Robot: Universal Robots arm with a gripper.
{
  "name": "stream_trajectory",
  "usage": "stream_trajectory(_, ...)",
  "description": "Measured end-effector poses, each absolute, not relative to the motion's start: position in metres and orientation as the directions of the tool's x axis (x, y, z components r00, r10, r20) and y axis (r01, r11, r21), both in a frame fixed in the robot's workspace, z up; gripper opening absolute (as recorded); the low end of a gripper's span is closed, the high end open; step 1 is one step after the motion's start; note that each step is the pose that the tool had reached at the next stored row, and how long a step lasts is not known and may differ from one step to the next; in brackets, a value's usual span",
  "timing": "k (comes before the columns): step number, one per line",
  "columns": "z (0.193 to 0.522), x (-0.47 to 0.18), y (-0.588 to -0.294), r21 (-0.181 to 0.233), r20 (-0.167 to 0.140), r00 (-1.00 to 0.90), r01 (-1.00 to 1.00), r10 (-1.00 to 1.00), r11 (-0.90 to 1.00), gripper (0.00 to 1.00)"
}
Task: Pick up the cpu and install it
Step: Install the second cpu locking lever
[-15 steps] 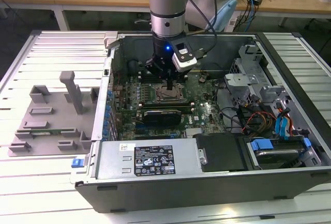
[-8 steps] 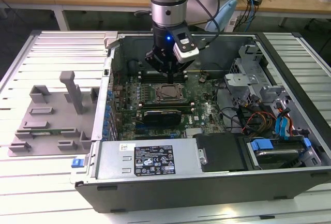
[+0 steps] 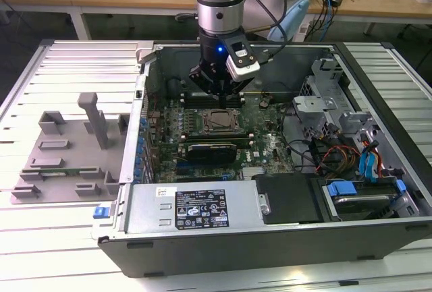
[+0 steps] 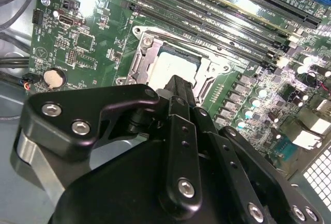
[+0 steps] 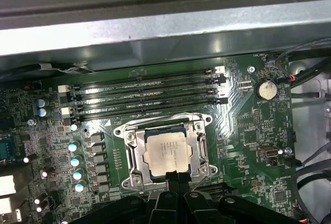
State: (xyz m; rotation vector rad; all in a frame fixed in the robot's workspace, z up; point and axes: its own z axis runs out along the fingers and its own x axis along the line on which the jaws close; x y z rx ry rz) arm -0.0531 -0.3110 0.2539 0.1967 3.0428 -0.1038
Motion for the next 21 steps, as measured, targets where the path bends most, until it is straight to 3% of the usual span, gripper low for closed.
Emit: stream_trajectory(21,0.2612,-0.0531,-0.32,-0.062,-0.095,-0.988,0.131,0.125,0.989,0.11)
